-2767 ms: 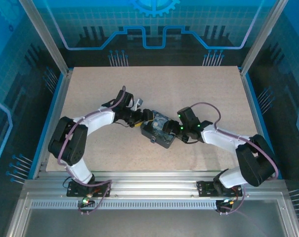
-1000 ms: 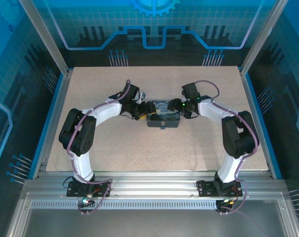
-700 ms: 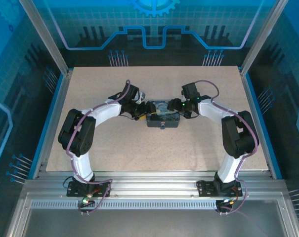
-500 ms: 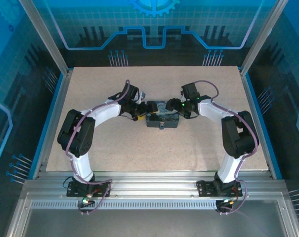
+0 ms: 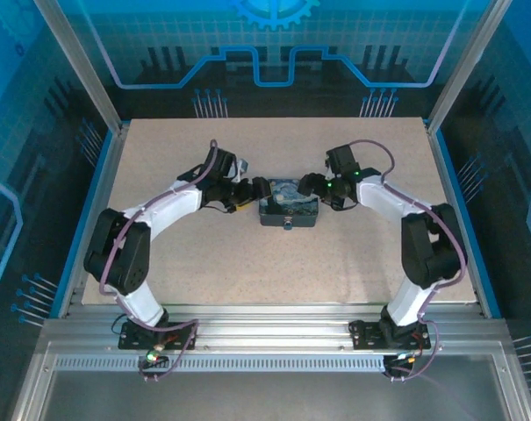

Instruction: Unlock a padlock with a key

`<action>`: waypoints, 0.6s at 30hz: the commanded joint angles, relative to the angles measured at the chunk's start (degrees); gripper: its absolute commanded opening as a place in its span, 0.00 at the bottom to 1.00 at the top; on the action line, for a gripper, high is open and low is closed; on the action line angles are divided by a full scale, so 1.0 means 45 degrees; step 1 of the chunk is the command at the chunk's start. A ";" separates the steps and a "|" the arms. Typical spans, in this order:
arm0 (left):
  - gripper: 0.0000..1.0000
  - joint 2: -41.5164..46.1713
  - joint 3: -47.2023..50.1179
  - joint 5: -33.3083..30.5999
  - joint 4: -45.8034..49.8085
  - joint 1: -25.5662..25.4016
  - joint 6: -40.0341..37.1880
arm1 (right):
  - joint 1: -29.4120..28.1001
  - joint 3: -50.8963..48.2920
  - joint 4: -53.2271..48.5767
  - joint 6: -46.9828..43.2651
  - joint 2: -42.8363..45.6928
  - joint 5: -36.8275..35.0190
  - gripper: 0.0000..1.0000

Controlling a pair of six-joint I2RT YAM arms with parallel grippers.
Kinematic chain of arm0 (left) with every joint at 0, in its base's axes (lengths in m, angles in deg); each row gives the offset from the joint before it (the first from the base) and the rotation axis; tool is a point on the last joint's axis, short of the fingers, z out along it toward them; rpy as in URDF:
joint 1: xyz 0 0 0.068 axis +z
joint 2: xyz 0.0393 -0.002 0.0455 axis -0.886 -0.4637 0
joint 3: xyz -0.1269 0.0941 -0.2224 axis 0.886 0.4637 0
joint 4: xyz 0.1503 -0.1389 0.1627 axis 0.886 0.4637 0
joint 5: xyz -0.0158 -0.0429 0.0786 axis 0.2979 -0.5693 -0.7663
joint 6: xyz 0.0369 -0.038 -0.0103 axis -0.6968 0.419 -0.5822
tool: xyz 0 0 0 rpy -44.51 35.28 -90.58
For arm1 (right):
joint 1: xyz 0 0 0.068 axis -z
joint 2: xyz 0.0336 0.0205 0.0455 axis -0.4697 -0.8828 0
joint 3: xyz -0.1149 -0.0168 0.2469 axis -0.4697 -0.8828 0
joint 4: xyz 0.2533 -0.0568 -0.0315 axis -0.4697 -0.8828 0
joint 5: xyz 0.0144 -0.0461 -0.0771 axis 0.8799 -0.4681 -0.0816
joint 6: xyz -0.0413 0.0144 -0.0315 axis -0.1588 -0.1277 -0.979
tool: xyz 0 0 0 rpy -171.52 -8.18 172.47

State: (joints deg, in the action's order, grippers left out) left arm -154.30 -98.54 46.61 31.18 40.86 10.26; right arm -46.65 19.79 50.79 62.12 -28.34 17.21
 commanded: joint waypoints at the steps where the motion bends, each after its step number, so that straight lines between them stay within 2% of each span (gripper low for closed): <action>1: 0.87 0.0538 -0.0107 -0.1020 0.1167 0.0329 -0.0511 | -0.0232 -0.0386 -0.0816 -0.0475 0.1384 -0.0861 0.84; 5: 0.82 0.0082 -0.1082 -0.1881 0.2364 0.0649 -0.0851 | -0.1025 -0.0821 -0.1305 -0.0844 0.2675 -0.1398 0.82; 11: 0.70 -0.1576 -0.2772 -0.2916 0.3623 0.0895 -0.1234 | -0.2984 -0.1124 -0.2101 -0.1143 0.4114 -0.2604 0.80; 18: 0.63 -0.3456 -0.4569 -0.3821 0.4580 0.0895 -0.1608 | -0.4947 -0.2200 -0.1702 -0.0808 0.5245 -0.3347 0.78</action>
State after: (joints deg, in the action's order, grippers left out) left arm -166.04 -115.32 32.95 47.07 44.79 5.21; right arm -65.10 11.72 44.15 58.10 -6.90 5.12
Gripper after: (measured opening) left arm 0.631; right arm 0.784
